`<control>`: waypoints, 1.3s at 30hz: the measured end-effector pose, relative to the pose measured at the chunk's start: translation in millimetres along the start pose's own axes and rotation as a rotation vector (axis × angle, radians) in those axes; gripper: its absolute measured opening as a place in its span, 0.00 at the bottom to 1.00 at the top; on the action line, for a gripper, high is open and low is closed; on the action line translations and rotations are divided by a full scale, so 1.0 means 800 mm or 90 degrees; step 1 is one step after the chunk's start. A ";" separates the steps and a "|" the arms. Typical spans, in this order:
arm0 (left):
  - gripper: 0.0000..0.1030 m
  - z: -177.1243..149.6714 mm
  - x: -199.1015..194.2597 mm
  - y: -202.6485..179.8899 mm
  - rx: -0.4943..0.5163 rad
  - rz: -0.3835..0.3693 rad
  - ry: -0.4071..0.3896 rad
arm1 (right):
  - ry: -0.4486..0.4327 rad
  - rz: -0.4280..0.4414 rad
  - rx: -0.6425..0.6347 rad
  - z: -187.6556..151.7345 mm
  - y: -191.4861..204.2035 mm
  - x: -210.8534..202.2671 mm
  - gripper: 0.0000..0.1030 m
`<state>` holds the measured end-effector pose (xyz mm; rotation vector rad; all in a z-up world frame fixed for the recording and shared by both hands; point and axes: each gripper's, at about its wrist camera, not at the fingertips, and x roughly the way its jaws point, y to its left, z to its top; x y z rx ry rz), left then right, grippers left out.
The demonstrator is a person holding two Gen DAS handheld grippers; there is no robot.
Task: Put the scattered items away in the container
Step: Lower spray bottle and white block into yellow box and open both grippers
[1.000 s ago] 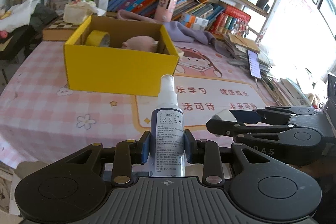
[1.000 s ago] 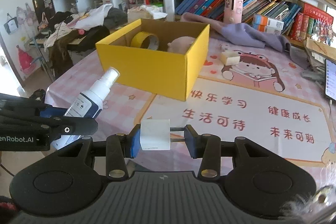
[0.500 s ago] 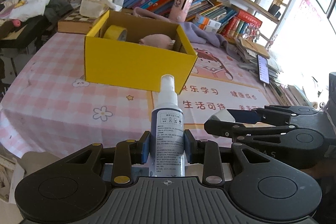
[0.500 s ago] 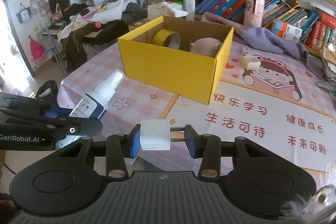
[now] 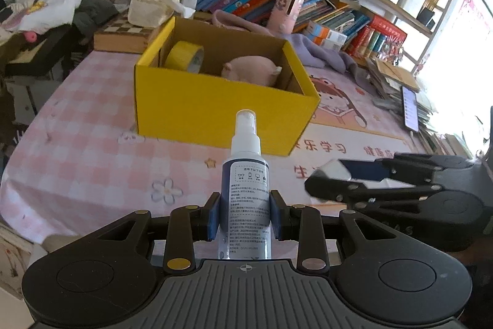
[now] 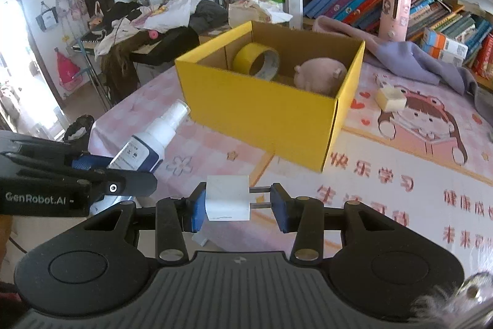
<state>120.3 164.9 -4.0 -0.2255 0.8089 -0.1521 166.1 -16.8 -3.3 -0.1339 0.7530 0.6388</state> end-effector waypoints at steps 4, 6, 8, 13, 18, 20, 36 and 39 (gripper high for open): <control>0.30 0.022 0.015 -0.002 0.019 0.003 -0.005 | -0.022 -0.011 -0.002 0.022 -0.016 0.009 0.39; 0.30 0.036 0.021 -0.001 0.025 0.005 -0.010 | -0.032 -0.014 -0.008 0.035 -0.023 0.015 0.39; 0.30 0.053 0.027 0.000 0.029 0.006 -0.019 | -0.040 -0.011 -0.009 0.049 -0.032 0.021 0.39; 0.30 0.094 0.041 0.003 0.039 0.008 -0.044 | -0.069 -0.007 -0.019 0.086 -0.049 0.033 0.39; 0.30 0.133 0.069 0.012 0.047 0.017 -0.049 | -0.087 -0.011 -0.053 0.125 -0.064 0.056 0.39; 0.30 0.148 0.081 0.015 0.056 0.015 -0.047 | -0.088 -0.013 -0.072 0.140 -0.070 0.071 0.40; 0.30 0.223 0.218 0.036 0.173 0.060 0.095 | 0.021 -0.002 -0.217 0.197 -0.100 0.214 0.40; 0.30 0.223 0.241 0.041 0.195 0.058 0.140 | 0.042 0.002 -0.318 0.190 -0.089 0.235 0.40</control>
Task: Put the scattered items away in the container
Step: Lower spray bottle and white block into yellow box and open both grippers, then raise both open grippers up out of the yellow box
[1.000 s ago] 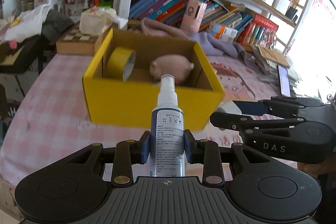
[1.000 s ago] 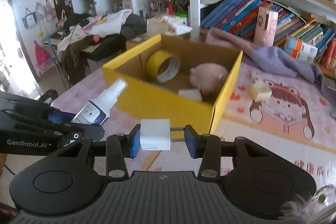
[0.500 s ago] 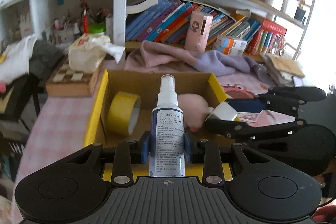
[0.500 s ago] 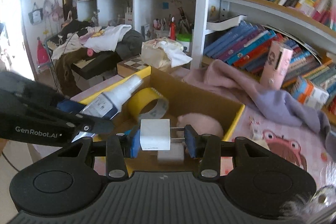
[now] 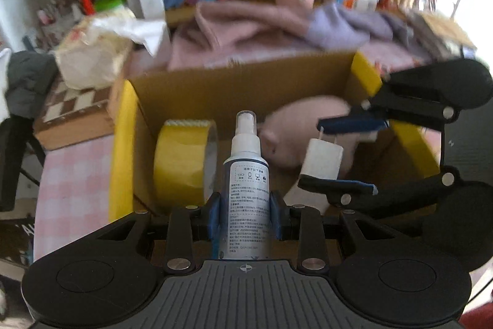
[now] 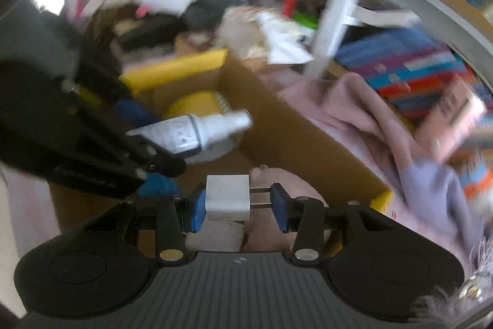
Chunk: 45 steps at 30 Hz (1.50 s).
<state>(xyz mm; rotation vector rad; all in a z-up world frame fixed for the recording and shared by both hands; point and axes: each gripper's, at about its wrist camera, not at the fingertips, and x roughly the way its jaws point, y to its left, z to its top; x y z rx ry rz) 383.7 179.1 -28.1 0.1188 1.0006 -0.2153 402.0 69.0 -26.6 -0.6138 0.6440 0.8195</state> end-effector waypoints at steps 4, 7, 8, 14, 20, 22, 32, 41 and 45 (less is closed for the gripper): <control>0.30 0.003 0.022 0.005 0.031 0.013 0.040 | 0.029 0.028 -0.110 0.001 0.016 0.023 0.40; 0.30 0.004 0.026 0.005 0.040 0.017 0.046 | 0.029 0.030 -0.159 0.008 0.021 0.030 0.40; 0.30 0.005 0.026 0.005 0.042 0.014 0.045 | 0.034 0.031 -0.170 0.009 0.023 0.033 0.40; 0.33 0.015 0.018 -0.002 0.053 0.012 0.014 | 0.048 0.052 -0.194 0.011 0.026 0.040 0.40; 0.49 0.010 -0.014 -0.011 0.067 0.023 -0.039 | 0.005 0.037 -0.166 0.012 0.023 0.021 0.57; 0.49 0.004 -0.028 -0.014 0.068 0.027 -0.054 | -0.008 0.030 -0.150 0.010 0.022 0.008 0.57; 0.61 -0.028 -0.111 -0.033 0.054 0.053 -0.154 | -0.098 -0.039 -0.078 -0.002 0.029 -0.083 0.64; 0.74 -0.076 -0.188 -0.057 0.063 0.120 -0.251 | -0.181 -0.146 0.019 -0.026 0.041 -0.170 0.64; 0.76 -0.102 -0.212 -0.068 0.051 0.130 -0.276 | -0.209 -0.178 0.057 -0.044 0.057 -0.202 0.64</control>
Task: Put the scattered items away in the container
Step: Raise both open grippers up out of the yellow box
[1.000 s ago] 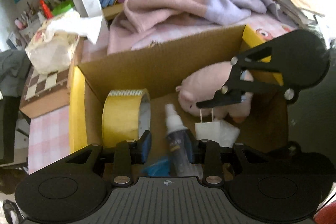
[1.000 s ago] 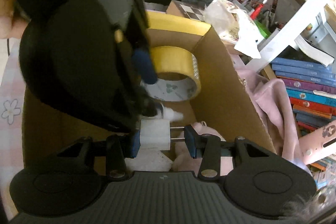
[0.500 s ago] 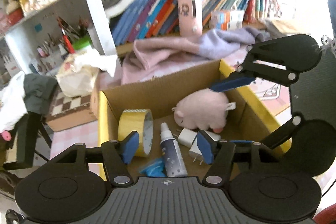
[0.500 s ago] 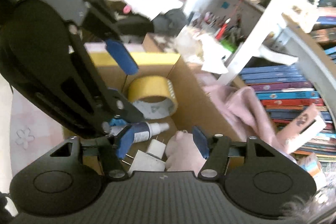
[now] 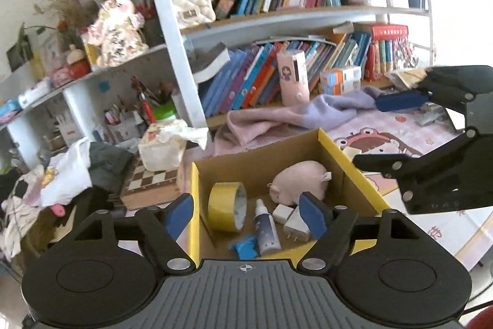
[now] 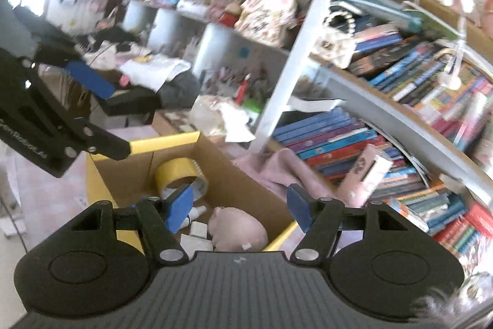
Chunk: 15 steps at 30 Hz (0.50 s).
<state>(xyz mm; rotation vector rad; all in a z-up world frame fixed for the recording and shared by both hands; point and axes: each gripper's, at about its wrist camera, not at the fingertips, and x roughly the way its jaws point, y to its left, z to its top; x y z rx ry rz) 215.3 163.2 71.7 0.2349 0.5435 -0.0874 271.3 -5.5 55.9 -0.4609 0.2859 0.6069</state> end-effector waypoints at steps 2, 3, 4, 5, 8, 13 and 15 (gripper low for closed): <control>0.77 -0.009 -0.016 -0.002 -0.017 0.009 -0.007 | -0.005 -0.018 0.032 -0.005 0.002 -0.019 0.64; 0.77 -0.014 -0.023 -0.003 -0.030 0.013 -0.008 | -0.007 -0.026 0.050 -0.008 0.004 -0.028 0.63; 0.77 -0.020 -0.030 -0.003 -0.043 0.017 -0.009 | -0.008 -0.035 0.068 -0.011 0.005 -0.037 0.63; 0.77 -0.025 -0.035 -0.004 -0.056 0.019 -0.008 | -0.009 -0.044 0.086 -0.014 0.007 -0.046 0.63; 0.77 -0.043 -0.051 -0.004 -0.104 0.020 0.000 | 0.002 -0.060 0.135 -0.026 0.015 -0.070 0.63; 0.77 -0.072 -0.073 -0.015 -0.144 0.029 0.013 | 0.033 -0.055 0.180 -0.046 0.037 -0.101 0.63; 0.78 -0.085 -0.080 -0.019 -0.164 0.024 0.023 | 0.048 -0.050 0.190 -0.057 0.049 -0.111 0.63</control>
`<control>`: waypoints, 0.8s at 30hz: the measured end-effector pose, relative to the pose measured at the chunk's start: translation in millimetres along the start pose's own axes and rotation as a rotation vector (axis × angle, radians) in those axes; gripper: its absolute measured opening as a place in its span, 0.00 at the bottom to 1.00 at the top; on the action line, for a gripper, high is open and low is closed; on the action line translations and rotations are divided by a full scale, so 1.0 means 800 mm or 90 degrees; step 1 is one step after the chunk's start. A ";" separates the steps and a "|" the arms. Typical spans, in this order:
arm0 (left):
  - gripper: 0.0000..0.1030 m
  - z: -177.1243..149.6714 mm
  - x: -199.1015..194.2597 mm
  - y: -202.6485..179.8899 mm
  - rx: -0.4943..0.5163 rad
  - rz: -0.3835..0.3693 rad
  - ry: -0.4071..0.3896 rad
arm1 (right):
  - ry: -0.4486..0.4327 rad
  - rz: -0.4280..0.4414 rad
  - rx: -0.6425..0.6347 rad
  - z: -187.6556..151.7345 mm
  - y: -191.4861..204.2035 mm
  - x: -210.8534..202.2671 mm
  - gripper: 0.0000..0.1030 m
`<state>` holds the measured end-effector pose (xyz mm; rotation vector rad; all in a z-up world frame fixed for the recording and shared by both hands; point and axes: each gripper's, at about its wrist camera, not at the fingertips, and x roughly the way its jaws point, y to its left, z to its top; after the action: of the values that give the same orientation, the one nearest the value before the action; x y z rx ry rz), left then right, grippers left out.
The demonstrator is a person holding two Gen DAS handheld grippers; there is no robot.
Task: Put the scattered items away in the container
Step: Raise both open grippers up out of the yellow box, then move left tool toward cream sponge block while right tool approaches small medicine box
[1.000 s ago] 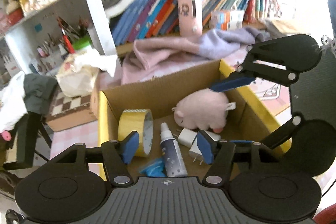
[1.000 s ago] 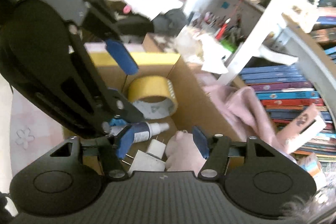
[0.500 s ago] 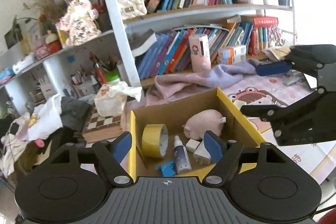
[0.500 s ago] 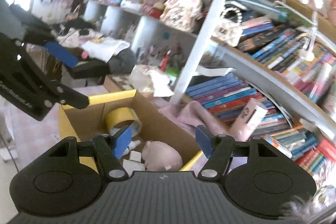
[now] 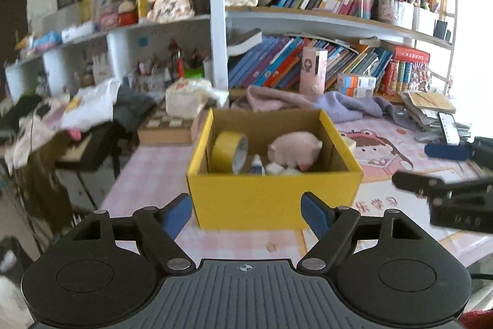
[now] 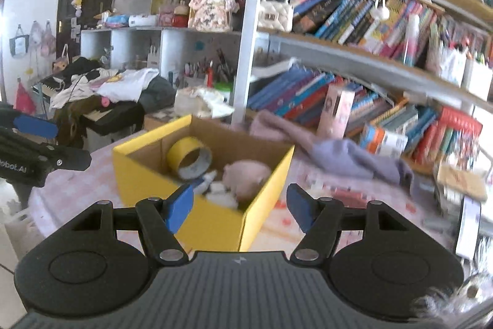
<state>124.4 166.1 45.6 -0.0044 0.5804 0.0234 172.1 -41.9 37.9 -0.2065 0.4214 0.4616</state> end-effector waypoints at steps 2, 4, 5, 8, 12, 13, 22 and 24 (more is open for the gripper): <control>0.78 -0.015 -0.005 -0.003 -0.011 -0.004 0.012 | 0.020 0.005 0.006 -0.014 0.009 -0.009 0.63; 0.78 -0.029 -0.010 -0.008 -0.014 -0.007 0.023 | 0.039 0.014 0.004 -0.028 0.019 -0.017 0.63; 0.78 -0.037 -0.013 -0.011 -0.014 -0.007 0.029 | 0.047 0.017 0.002 -0.034 0.024 -0.021 0.63; 0.78 -0.057 -0.017 -0.022 -0.013 -0.019 0.054 | 0.074 0.033 0.001 -0.048 0.036 -0.029 0.64; 0.78 -0.073 -0.017 -0.036 0.003 -0.041 0.079 | 0.100 0.030 -0.016 -0.063 0.048 -0.041 0.64; 0.78 -0.074 -0.017 -0.039 0.007 -0.044 0.082 | 0.106 0.028 -0.017 -0.065 0.049 -0.044 0.65; 0.82 -0.075 -0.012 -0.068 0.027 -0.100 0.077 | 0.133 -0.026 -0.010 -0.078 0.033 -0.066 0.69; 0.82 -0.073 -0.008 -0.077 0.036 -0.112 0.078 | 0.136 -0.038 -0.008 -0.081 0.027 -0.069 0.69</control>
<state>88.4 103.9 0.1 -0.0023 0.7008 -0.1648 94.9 -62.7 2.3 -0.2813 0.6205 0.3840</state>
